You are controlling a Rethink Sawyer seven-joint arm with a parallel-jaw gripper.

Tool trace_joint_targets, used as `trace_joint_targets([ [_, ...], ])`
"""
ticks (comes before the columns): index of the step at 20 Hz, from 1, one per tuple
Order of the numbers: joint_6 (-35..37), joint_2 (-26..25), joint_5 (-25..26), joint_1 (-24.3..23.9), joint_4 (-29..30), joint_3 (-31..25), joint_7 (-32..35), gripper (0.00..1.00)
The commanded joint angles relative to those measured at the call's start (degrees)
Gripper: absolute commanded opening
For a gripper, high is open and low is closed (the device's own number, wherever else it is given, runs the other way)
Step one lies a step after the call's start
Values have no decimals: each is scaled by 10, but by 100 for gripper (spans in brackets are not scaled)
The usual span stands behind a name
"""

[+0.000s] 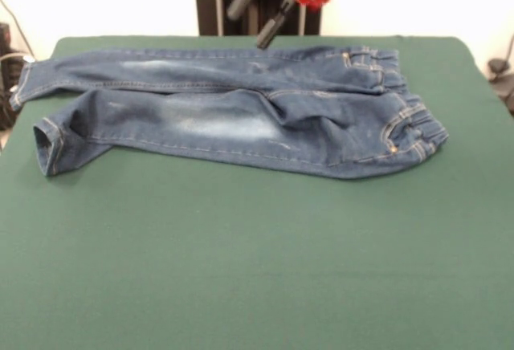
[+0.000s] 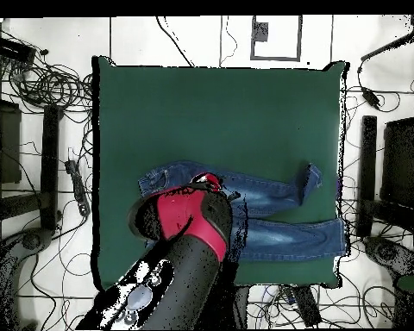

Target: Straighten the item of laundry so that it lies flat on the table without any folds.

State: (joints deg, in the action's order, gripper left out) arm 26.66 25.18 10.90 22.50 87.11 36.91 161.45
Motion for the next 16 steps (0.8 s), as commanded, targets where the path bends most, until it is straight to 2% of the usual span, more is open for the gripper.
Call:
trace_joint_targets([
  [1,-24,-54,-39,21,-13,-60,99,100],
  [11,-28,-128,-107,66,-52,-43,161,100],
  [16,-1,-169,-173,102,-76,-27,204,100],
])
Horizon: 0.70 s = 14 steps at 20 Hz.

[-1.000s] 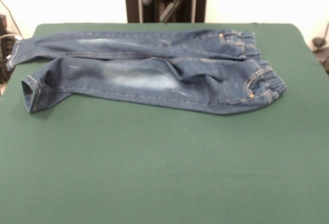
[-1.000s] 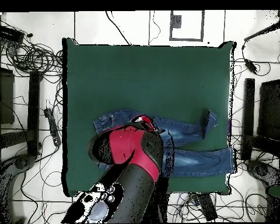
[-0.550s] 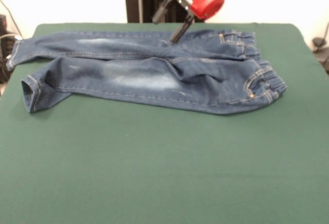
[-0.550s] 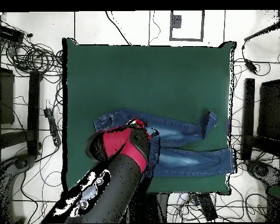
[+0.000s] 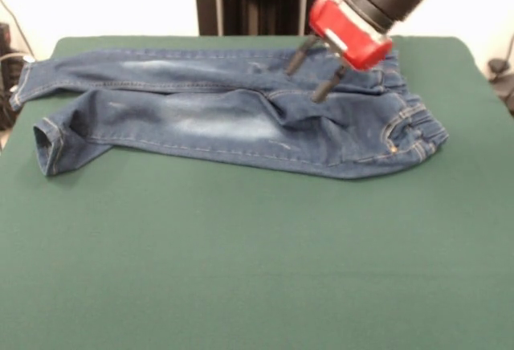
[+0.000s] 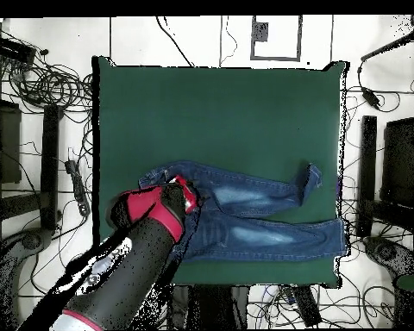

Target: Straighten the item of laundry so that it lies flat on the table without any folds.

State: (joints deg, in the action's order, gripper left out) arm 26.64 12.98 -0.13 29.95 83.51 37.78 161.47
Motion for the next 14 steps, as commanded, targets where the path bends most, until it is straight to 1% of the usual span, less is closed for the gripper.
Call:
trace_joint_targets([
  [1,0,-51,-73,33,-41,-34,207,100],
  [5,10,-88,-144,65,-51,-22,246,100],
  [8,48,-117,-207,93,-65,-10,294,100],
  [10,67,-132,-237,108,-71,-2,311,100],
  [12,89,-139,-255,117,-72,-1,312,100],
  [14,113,-142,-262,124,-74,2,301,100],
])
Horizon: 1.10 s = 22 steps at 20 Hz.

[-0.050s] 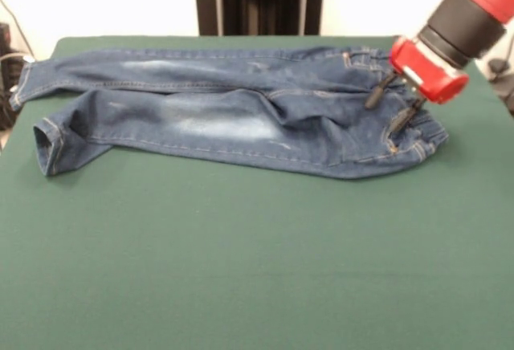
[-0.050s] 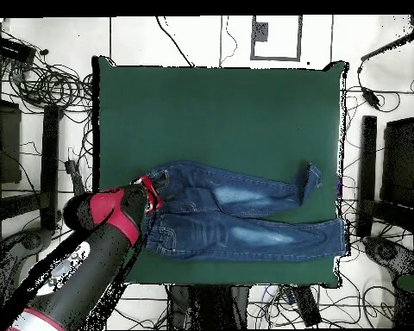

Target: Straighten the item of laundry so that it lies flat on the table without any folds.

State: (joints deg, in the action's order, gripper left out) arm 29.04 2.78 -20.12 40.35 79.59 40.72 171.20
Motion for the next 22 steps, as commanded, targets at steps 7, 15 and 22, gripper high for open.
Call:
trace_joint_targets([
  [7,111,-30,-51,5,-15,-60,139,100],
  [15,71,-88,-88,3,-26,-110,166,100],
  [22,-24,-111,-139,-13,-41,-175,151,100],
])
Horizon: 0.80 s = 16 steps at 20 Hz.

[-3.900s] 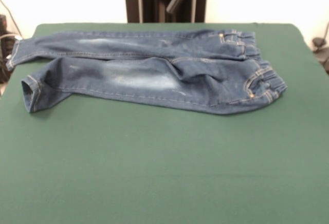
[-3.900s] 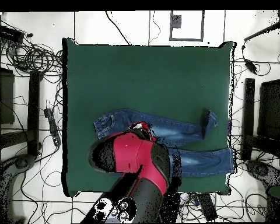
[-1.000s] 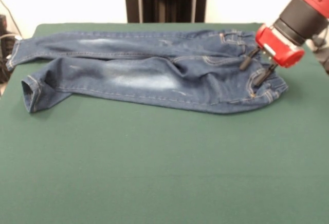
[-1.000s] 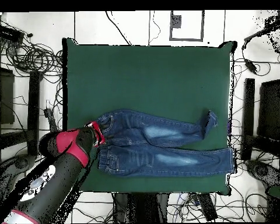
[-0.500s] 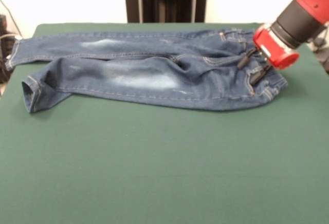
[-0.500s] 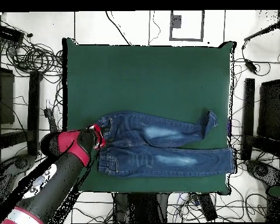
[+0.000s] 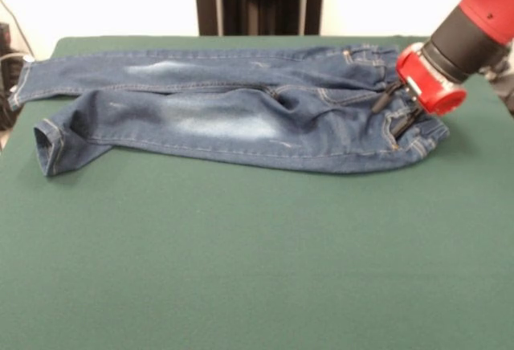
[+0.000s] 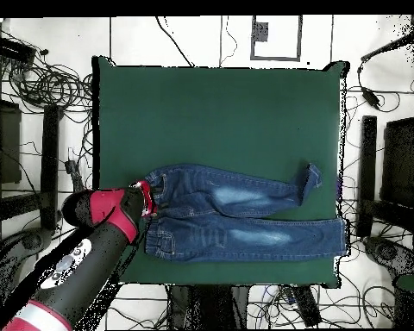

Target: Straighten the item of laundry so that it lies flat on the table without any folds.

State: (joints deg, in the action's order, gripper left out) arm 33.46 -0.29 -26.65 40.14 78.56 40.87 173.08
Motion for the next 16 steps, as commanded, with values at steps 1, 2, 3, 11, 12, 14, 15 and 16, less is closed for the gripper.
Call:
trace_joint_targets([
  [1,-69,-79,-78,-10,-31,-176,132,100],
  [2,-67,-79,-83,-8,-35,-178,133,100],
  [3,-67,-77,-88,-7,-35,-178,133,100],
  [11,-44,-65,-132,10,-56,-186,172,100],
  [12,-41,-60,-136,9,-57,-190,171,100],
  [14,-42,-58,-142,9,-56,-195,170,100],
  [15,-43,-57,-145,8,-56,-197,170,100],
  [16,-41,-58,-148,10,-60,-196,174,100],
])
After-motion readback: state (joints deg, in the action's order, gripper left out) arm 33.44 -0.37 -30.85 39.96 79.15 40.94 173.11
